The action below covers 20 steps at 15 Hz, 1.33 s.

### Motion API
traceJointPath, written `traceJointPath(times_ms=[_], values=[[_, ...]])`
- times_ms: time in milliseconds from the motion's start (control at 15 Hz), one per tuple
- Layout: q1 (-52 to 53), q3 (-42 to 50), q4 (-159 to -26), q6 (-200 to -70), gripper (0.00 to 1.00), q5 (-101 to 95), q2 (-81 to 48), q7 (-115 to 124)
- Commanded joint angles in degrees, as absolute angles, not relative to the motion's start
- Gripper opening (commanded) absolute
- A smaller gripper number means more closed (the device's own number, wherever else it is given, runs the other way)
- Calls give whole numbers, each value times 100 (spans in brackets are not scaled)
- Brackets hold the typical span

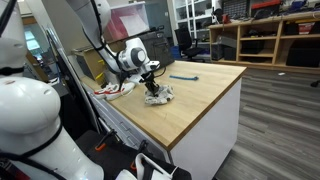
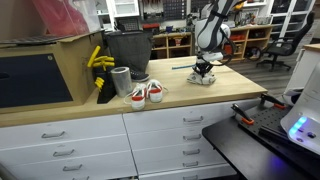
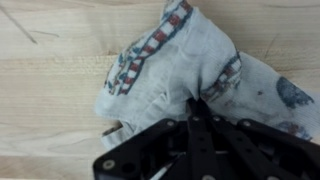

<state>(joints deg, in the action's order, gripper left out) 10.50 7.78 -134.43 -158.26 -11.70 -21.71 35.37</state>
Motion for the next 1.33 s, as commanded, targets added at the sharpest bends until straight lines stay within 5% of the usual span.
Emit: traceJointPath(times_ms=[0,267,333,400,933,1067,1267], values=[[1174,797,-13900,-16091,0,-1067,-1887,3419],[1117,581,-13979,-15961,0,-786,-1406,3299],[1102,521,-13994,-15935,8,-717,-1302,3295],[1092,469,-14003,-15920,28,-668,-1185,3298],[883,63,-14169,-15819,87,-241,-292,2963],[774,-125,-14182,-15558,99,338,-69,2481],[677,-322,-14069,-14620,100,1455,262,1486]])
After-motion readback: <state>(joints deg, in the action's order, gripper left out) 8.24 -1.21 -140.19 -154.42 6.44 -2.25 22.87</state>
